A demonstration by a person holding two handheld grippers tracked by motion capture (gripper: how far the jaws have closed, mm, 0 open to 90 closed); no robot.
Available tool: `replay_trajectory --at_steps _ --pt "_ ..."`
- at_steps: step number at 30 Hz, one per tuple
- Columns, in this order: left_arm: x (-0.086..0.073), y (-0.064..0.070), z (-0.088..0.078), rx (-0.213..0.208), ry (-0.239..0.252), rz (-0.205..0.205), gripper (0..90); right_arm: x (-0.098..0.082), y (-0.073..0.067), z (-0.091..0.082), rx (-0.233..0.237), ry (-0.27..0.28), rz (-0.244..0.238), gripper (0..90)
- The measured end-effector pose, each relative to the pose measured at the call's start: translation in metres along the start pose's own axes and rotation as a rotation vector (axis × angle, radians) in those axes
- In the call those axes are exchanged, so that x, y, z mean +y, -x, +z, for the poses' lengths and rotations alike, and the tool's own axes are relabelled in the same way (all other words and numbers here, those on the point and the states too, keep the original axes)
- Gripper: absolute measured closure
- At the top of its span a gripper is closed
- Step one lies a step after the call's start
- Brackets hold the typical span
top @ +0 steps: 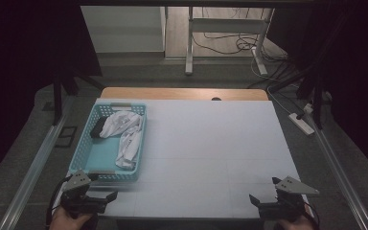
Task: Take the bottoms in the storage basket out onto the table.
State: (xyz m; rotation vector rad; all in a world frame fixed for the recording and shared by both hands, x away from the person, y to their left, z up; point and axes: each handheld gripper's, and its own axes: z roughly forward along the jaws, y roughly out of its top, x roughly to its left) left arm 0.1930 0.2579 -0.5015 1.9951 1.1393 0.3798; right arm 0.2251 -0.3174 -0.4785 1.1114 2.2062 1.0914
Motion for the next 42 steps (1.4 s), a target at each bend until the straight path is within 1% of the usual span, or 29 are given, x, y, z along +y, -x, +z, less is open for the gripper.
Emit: replay_trajectory --at_steps 3,4,5,8,12,19,25,32,33,35,36,37,39,42 --pt "0.0002 0.0034 0.0007 0.044 -0.021 0.0 2.1 -0.0002 0.0004 -0.0004 0.0 0.005 0.005 0.0" --pt "0.0001 0.0042 0.0008 0.048 -0.024 0.007 2.2 -0.0003 0.0002 -0.0006 0.002 0.006 0.003 0.0" --pt "-0.0001 0.0048 0.0005 0.047 -0.025 0.011 2.2 -0.0003 -0.0008 -0.0008 0.002 0.002 -0.009 0.0" --pt "-0.0004 0.0043 0.0003 0.048 -0.022 0.005 2.5 -0.0006 -0.0009 -0.0012 0.007 0.003 -0.015 0.0" --pt "-0.0009 0.0023 -0.0005 0.039 -0.016 -0.011 2.8 -0.0008 -0.0001 -0.0017 0.012 0.005 -0.012 0.0" --pt "-0.0007 0.0021 0.0 0.024 -0.018 -0.005 3.7 -0.0005 -0.0016 -0.0001 0.017 -0.006 -0.027 0.0" --pt "-0.001 0.0011 -0.0005 0.01 -0.013 -0.006 2.9 -0.0002 -0.002 0.0005 0.021 -0.012 -0.028 0.0" --pt "-0.0003 0.0025 -0.0008 -0.016 -0.016 0.014 0.1 -0.0002 -0.0017 0.0009 0.028 -0.015 -0.028 0.0" --pt "-0.0003 0.0025 -0.0008 -0.016 -0.016 0.014 0.0 -0.0002 -0.0017 0.0009 0.028 -0.015 -0.028 0.0" --pt "0.0002 0.0036 -0.0011 -0.029 -0.018 0.015 0.0 0.0 -0.0016 0.0008 0.025 -0.02 -0.029 0.0" --pt "0.0009 0.0045 -0.0017 -0.034 -0.016 0.02 0.0 0.0 -0.0015 0.0009 0.028 -0.02 -0.028 0.0" --pt "0.002 0.0058 -0.003 -0.03 -0.015 0.029 0.0 0.0 -0.0016 0.001 0.025 -0.022 -0.028 0.0" --pt "0.0043 0.0088 -0.006 -0.026 0.0 0.048 0.0 -0.0001 -0.0016 0.0013 0.024 -0.021 -0.028 0.0" --pt "0.0064 0.0108 -0.0082 -0.039 0.017 0.053 0.0 0.0 -0.0016 0.0016 0.025 -0.023 -0.03 0.0"
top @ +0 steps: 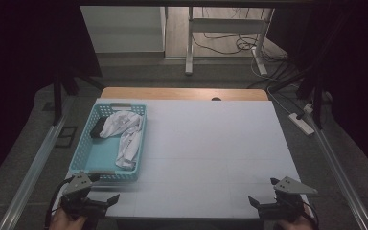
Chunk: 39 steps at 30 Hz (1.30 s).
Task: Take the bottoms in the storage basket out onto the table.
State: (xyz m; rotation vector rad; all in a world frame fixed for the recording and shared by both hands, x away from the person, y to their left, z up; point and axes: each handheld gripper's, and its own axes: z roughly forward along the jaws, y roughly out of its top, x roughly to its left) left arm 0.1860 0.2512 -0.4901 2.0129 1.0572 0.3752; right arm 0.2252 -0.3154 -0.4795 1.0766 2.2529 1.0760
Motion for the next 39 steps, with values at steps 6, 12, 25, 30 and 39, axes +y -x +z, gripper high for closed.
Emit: replay_trajectory --at_steps 6,12,25,30,39 --pt "0.0 0.0 0.0 -0.002 -0.003 0.004 0.0 0.0 0.0 0.0 0.002 -0.002 0.0 0.0" --pt "0.001 -0.002 0.0 -0.024 0.0 0.013 0.0 0.0 0.0 0.001 0.004 -0.006 -0.002 0.0" --pt "0.016 -0.006 -0.012 -0.077 0.05 -0.018 0.0 0.0 0.0 0.002 0.005 -0.02 0.001 0.0" --pt "0.02 -0.005 -0.011 -0.032 0.037 0.027 0.0 0.001 0.0 0.003 0.005 -0.026 0.003 0.0" --pt "0.028 -0.008 -0.005 -0.044 0.026 0.022 0.0 0.001 0.001 0.003 0.006 -0.028 0.006 0.0"
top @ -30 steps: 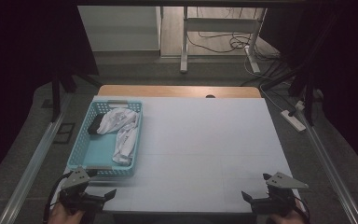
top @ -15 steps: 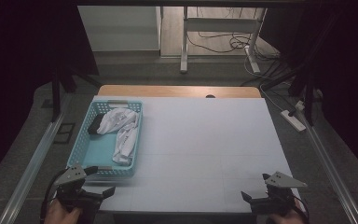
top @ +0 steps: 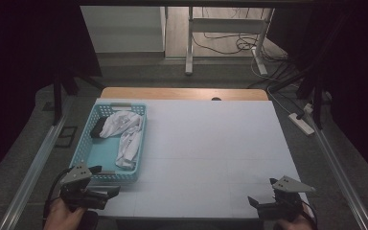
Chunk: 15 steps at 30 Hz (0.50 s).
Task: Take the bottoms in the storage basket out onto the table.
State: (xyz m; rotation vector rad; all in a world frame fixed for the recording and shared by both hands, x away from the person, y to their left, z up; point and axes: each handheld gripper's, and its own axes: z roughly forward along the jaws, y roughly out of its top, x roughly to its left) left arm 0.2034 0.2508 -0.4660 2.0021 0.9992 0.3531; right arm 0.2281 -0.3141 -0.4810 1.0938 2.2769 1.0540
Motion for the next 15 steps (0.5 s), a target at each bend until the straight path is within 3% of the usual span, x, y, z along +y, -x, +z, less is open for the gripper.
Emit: replay_trajectory --at_steps 6,11,15 --pt "0.005 -0.006 0.003 -0.006 0.001 -0.008 0.0 0.0 0.0 0.001 0.002 -0.006 -0.001 0.0" --pt "0.012 -0.009 0.006 0.021 -0.012 0.018 0.0 0.0 0.0 0.001 0.002 -0.01 -0.003 0.0" --pt "0.015 -0.013 0.009 0.037 0.0 0.006 0.0 0.0 0.0 0.001 0.0 -0.012 -0.003 0.0"
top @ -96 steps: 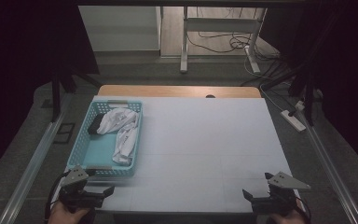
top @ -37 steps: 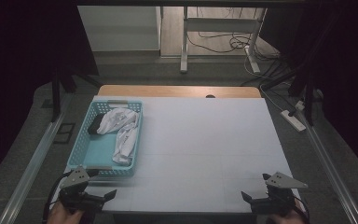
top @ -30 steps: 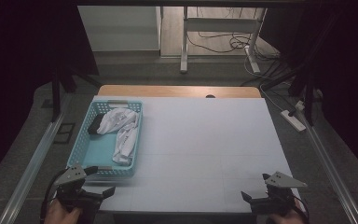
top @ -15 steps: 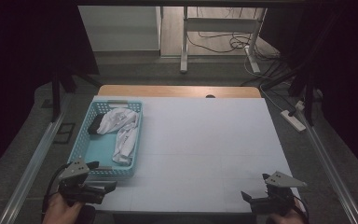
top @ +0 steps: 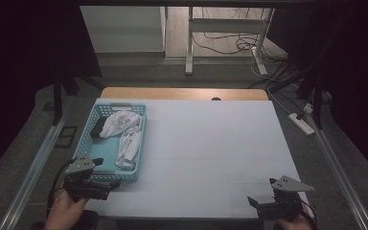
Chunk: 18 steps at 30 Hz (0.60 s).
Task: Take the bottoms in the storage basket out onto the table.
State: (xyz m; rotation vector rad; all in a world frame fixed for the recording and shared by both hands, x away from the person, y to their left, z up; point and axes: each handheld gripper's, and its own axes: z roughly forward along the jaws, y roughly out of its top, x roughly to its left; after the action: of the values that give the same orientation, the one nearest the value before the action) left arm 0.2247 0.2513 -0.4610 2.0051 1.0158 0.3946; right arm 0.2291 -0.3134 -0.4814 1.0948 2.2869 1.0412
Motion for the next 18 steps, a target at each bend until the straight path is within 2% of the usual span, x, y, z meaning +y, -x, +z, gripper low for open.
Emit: replay_trajectory --at_steps 2,13,18 --pt "0.001 -0.004 0.002 -0.008 0.005 -0.015 0.0 0.0 0.0 0.0 0.001 -0.003 0.0 0.0" --pt "0.016 -0.014 0.015 -0.03 -0.013 -0.036 0.0 0.0 0.0 0.001 0.003 -0.01 -0.002 0.0" --pt "0.023 -0.017 0.018 -0.006 -0.036 -0.023 0.0 0.0 0.0 0.001 0.003 -0.01 -0.003 0.0"
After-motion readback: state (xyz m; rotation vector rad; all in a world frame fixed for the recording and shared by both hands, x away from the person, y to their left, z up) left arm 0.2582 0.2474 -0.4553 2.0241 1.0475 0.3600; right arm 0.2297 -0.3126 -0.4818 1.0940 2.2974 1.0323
